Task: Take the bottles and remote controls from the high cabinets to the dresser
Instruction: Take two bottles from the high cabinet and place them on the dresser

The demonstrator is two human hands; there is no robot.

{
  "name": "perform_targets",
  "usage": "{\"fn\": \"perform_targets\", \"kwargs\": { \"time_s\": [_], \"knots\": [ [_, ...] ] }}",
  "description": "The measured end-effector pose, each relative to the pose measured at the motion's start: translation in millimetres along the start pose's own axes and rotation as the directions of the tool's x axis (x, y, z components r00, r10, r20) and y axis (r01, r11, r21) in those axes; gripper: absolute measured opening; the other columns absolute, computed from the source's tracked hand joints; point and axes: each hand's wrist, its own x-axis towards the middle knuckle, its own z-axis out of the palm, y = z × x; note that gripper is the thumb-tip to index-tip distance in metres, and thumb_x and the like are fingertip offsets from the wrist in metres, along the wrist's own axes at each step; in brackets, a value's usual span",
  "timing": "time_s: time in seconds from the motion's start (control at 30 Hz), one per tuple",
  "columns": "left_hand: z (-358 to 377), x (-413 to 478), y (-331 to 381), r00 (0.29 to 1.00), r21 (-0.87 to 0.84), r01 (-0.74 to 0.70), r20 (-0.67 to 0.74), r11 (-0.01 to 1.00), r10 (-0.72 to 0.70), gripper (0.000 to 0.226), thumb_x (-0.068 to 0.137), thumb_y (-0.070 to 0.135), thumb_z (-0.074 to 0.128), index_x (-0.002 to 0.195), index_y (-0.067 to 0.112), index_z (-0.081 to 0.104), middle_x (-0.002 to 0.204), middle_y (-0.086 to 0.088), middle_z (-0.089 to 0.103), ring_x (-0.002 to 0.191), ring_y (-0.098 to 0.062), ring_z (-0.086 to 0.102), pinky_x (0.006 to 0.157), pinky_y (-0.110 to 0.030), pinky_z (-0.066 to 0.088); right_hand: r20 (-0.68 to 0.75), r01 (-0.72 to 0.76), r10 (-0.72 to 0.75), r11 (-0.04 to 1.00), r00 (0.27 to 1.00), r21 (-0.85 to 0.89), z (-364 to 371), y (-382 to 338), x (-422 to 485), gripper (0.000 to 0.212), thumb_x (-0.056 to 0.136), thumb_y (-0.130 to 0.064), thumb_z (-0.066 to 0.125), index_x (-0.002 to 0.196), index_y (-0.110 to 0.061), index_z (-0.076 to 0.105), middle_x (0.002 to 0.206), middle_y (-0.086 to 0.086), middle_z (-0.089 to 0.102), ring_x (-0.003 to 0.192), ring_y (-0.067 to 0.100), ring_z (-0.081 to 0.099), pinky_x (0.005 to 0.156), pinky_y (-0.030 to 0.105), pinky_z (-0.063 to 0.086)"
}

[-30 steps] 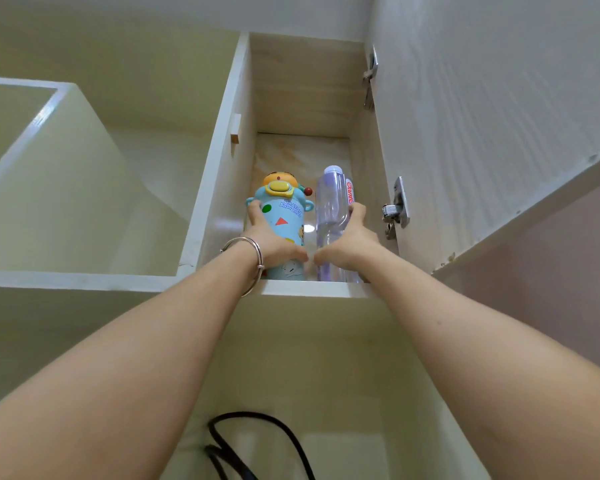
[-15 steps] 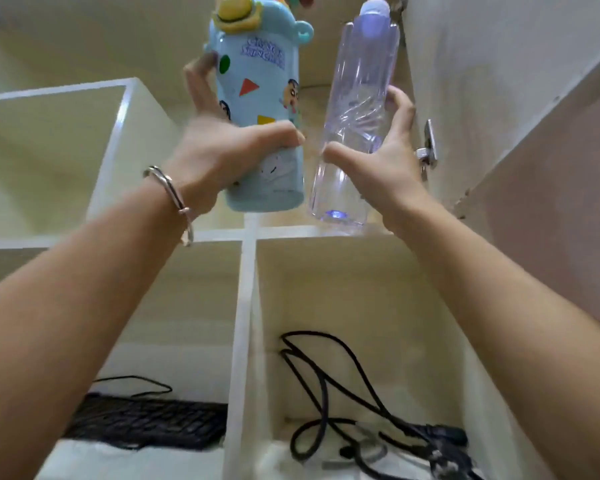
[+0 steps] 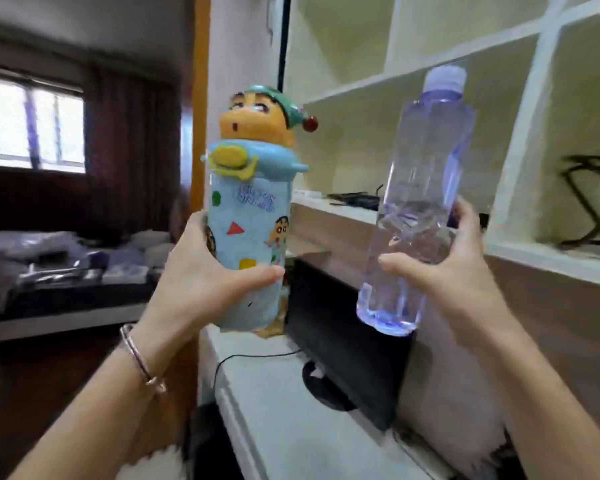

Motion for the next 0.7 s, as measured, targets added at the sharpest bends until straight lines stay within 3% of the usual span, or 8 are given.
{"fn": "perform_targets", "kwargs": {
  "time_s": [0.07,0.13,0.27,0.33,0.4,0.47,0.57,0.7],
  "knots": [
    [-31.7,-51.6,-28.4,0.982,0.055,0.167,-0.097,0.984,-0.161,0.076,0.037,0.035,0.085,0.104,0.035,0.047,0.101,0.013,0.065,0.092,-0.008,0.065,0.083,-0.034,0.055,0.115,-0.117,0.111,0.992,0.987,0.051,32.4,30.0,-41.6,0.071,0.068,0.001,0.074,0.119,-0.031,0.038,0.093,-0.019,0.061,0.072,-0.013,0.064,0.063,0.002,0.049],
    [-66.4,-107.2,-50.2,0.940,0.099,0.311,-0.179,0.945,-0.290,0.069,0.046,0.022,0.088,0.100,0.035,0.046,0.099,0.011,0.065,0.088,-0.006,0.064,0.073,-0.027,0.054,0.253,-0.242,0.217,0.968,0.943,0.070,67.3,52.1,-85.9,0.073,0.068,-0.001,0.075,0.121,-0.034,0.037,0.093,-0.022,0.059,0.080,-0.001,0.065,0.070,0.014,0.051],
    [-133.5,-219.9,-67.8,0.797,0.158,0.539,-0.415,0.827,-0.440,0.069,0.042,0.024,0.082,0.099,0.030,0.046,0.095,0.010,0.064,0.085,-0.005,0.063,0.068,-0.023,0.050,0.489,-0.380,0.321,0.925,0.811,0.024,139.2,75.6,-176.4,0.074,0.067,-0.003,0.076,0.125,-0.030,0.038,0.098,-0.014,0.061,0.089,0.016,0.064,0.078,0.025,0.052],
    [-161.0,-271.5,-65.7,0.706,0.159,0.619,-0.541,0.769,-0.457,0.068,0.046,0.015,0.086,0.095,0.032,0.042,0.091,0.015,0.058,0.081,0.001,0.058,0.067,-0.021,0.048,0.586,-0.408,0.328,0.913,0.741,0.005,171.8,78.5,-217.9,0.076,0.065,-0.005,0.078,0.125,-0.028,0.038,0.106,-0.014,0.059,0.101,0.016,0.061,0.083,0.016,0.049],
    [-184.1,-318.5,-59.9,0.631,0.153,0.670,-0.633,0.726,-0.449,0.067,0.054,0.003,0.085,0.089,0.037,0.040,0.089,0.018,0.055,0.080,0.003,0.056,0.065,-0.018,0.046,0.680,-0.439,0.320,0.898,0.660,0.004,201.0,75.5,-254.6,0.079,0.063,-0.006,0.079,0.127,-0.027,0.037,0.107,-0.020,0.055,0.106,0.015,0.059,0.089,0.024,0.048],
    [-204.2,-361.7,-53.6,0.539,0.113,0.723,-0.709,0.682,-0.455,0.066,0.058,0.000,0.083,0.086,0.039,0.039,0.090,0.018,0.054,0.082,0.001,0.056,0.063,-0.017,0.045,0.754,-0.467,0.312,0.884,0.578,-0.008,226.9,68.9,-286.6,0.076,0.063,-0.002,0.079,0.120,-0.030,0.036,0.110,-0.009,0.058,0.105,0.018,0.059,0.088,0.027,0.046],
    [-230.1,-422.1,-45.6,0.377,0.025,0.786,-0.811,0.618,-0.447,0.068,0.055,0.003,0.085,0.098,0.031,0.040,0.092,0.018,0.053,0.082,0.002,0.055,0.067,-0.021,0.047,0.842,-0.498,0.288,0.867,0.456,-0.027,263.3,57.8,-329.7,0.074,0.066,0.003,0.076,0.116,-0.031,0.034,0.113,-0.002,0.056,0.101,0.018,0.059,0.079,0.018,0.045],
    [-266.9,-489.5,-41.0,0.171,-0.098,0.815,-0.901,0.571,-0.398,0.088,0.039,0.023,0.087,0.113,0.020,0.039,0.104,0.006,0.058,0.092,-0.011,0.061,0.079,-0.035,0.052,0.921,-0.505,0.235,0.862,0.312,-0.049,320.1,41.0,-378.7,0.075,0.067,0.005,0.075,0.116,-0.031,0.032,0.102,-0.016,0.055,0.092,0.004,0.061,0.084,0.019,0.045]
  ]
}}
